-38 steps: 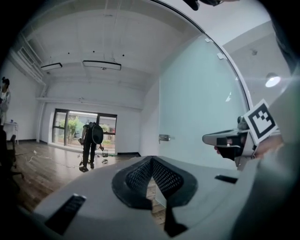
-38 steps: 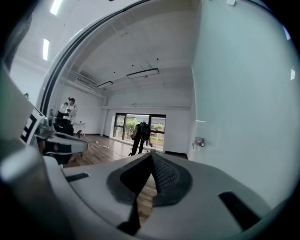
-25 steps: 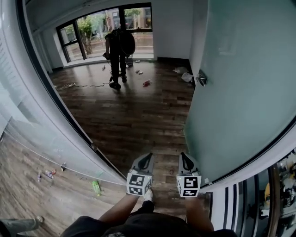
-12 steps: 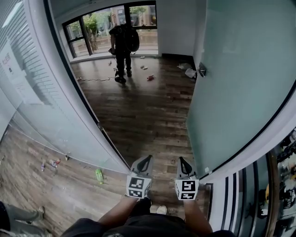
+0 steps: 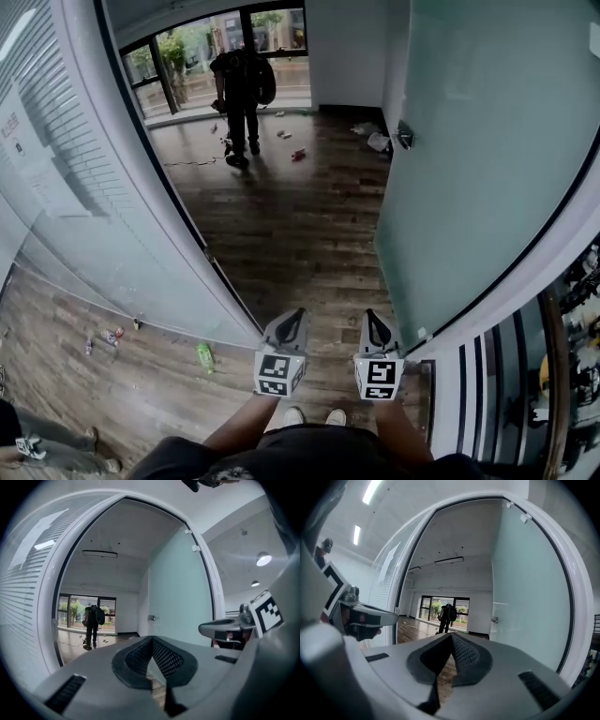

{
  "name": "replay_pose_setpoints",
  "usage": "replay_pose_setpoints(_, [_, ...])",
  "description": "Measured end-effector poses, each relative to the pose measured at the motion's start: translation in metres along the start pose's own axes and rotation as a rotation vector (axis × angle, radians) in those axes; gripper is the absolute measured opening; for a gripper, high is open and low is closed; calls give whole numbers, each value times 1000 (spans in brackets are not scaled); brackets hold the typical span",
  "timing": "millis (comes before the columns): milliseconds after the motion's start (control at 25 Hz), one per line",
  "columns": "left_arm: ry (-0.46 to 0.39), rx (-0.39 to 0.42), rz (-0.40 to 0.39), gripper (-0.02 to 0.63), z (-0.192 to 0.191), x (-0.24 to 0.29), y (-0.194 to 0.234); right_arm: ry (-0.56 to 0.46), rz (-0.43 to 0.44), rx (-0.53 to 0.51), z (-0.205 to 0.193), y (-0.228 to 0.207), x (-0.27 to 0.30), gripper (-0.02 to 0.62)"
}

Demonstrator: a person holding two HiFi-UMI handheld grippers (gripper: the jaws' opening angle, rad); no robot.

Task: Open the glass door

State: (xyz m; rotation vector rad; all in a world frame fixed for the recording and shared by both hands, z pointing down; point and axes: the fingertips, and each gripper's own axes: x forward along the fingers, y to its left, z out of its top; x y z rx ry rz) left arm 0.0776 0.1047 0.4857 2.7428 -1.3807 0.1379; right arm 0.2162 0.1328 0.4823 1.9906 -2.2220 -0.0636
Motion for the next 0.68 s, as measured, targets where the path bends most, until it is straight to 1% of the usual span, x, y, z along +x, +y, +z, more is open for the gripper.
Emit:
replay_pose_setpoints(160, [1, 2, -11, 6, 1, -3, 9, -25, -11, -4, 12, 8, 3, 18])
replay_pose_setpoints(280, [-19, 7, -9, 6, 6, 2, 22, -52, -17, -22, 22, 13, 15, 17])
replay_pose_setpoints(440, [-13, -25, 8, 6, 10, 1, 36, -66, -7, -32, 34, 28, 23, 17])
replay_pose_setpoints(680, [-39, -21, -18, 6, 48, 3, 41, -73, 5, -15, 66, 43, 27, 17])
